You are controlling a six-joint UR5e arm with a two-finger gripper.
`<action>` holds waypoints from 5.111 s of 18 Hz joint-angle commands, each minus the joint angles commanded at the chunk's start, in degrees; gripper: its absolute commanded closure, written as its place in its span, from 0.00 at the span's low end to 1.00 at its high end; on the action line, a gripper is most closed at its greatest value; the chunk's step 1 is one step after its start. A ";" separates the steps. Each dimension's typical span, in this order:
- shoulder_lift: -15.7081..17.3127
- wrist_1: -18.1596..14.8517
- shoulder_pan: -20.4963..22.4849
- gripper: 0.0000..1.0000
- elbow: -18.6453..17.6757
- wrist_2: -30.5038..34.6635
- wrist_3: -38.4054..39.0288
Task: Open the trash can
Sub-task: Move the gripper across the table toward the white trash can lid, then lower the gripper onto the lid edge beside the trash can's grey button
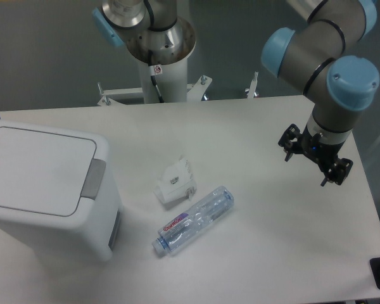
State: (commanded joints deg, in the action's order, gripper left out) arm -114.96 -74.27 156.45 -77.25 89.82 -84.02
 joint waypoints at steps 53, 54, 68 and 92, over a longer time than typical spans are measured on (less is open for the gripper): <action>13.01 11.34 -17.57 0.00 -7.65 -37.79 54.49; 12.84 11.42 -18.10 0.00 -7.74 -37.79 54.49; 12.05 12.30 -19.86 0.00 -9.85 -37.44 54.49; 12.04 12.66 -20.57 0.00 -10.99 -37.35 54.58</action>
State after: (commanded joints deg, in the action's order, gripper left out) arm -102.92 -61.61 135.88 -88.24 52.47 -29.44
